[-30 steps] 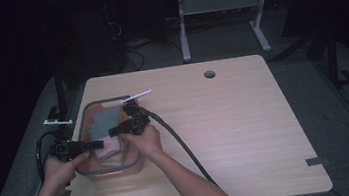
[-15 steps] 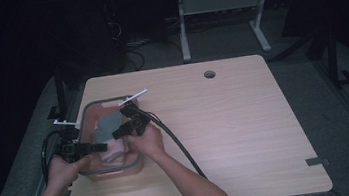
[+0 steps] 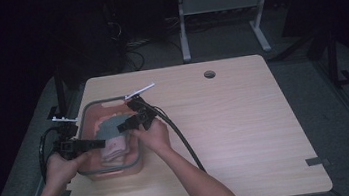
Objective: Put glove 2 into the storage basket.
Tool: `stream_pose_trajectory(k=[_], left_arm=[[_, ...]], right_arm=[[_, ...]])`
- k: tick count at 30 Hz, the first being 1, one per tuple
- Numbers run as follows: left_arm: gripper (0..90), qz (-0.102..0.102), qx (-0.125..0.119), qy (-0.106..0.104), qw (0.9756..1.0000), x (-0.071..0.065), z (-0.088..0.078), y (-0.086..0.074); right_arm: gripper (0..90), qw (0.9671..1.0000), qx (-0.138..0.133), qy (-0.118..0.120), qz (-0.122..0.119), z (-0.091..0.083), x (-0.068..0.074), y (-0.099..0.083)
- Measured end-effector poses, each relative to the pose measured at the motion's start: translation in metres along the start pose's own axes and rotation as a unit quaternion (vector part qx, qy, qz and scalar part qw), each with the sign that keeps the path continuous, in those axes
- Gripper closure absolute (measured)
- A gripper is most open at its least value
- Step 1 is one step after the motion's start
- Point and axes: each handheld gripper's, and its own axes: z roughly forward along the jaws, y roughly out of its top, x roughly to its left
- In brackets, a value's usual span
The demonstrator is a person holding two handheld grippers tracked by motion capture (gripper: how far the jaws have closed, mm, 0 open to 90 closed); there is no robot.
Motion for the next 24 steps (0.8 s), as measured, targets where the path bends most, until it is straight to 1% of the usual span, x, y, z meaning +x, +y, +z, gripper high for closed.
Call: stream_pose_trajectory(k=[4,8,10,12,14,15,16,17,19,22,24], left_arm=[[50.5,0.000,-0.006,-0.001,1.0000,-0.001,-0.005,0.003],[50.1,-0.005,-0.022,-0.006,0.9997,-0.002,-0.013,0.007],[50.1,-0.004,-0.033,-0.010,0.9994,-0.003,-0.018,0.009],[49.8,-0.008,-0.049,-0.016,0.9986,-0.006,-0.022,0.011],[49.0,-0.005,-0.059,-0.023,0.9980,-0.009,-0.025,0.013],[48.2,-0.005,-0.063,-0.025,0.9977,-0.011,-0.026,0.013],[47.7,-0.001,-0.064,-0.025,0.9977,-0.013,-0.026,0.013],[47.6,0.002,-0.065,-0.026,0.9976,-0.014,-0.026,0.014],[47.0,0.001,-0.071,-0.031,0.9970,-0.018,-0.025,0.014],[45.5,-0.004,-0.073,-0.045,0.9963,-0.023,-0.022,0.016],[44.5,-0.002,-0.074,-0.051,0.9960,-0.028,-0.020,0.019]], right_arm=[[57.2,1.0000,-0.006,0.004,0.000,-0.006,-0.001,0.000],[55.9,0.9998,-0.015,0.010,0.001,-0.013,-0.002,0.001],[54.7,0.9997,-0.022,0.012,0.001,-0.019,-0.003,0.001],[52.2,0.9996,-0.024,0.016,0.002,-0.024,-0.005,0.001],[50.4,0.9994,-0.029,0.017,0.003,-0.031,-0.007,0.002],[49.7,0.9992,-0.033,0.020,0.006,-0.034,-0.008,0.002],[49.3,0.9992,-0.035,0.021,0.004,-0.038,-0.009,0.002],[48.9,0.9990,-0.038,0.021,0.007,-0.041,-0.010,0.002],[48.3,0.9987,-0.043,0.024,0.011,-0.047,-0.013,0.001],[47.3,0.9984,-0.049,0.024,0.011,-0.055,-0.018,-0.003],[47.1,0.9982,-0.050,0.027,0.016,-0.060,-0.021,-0.005]])
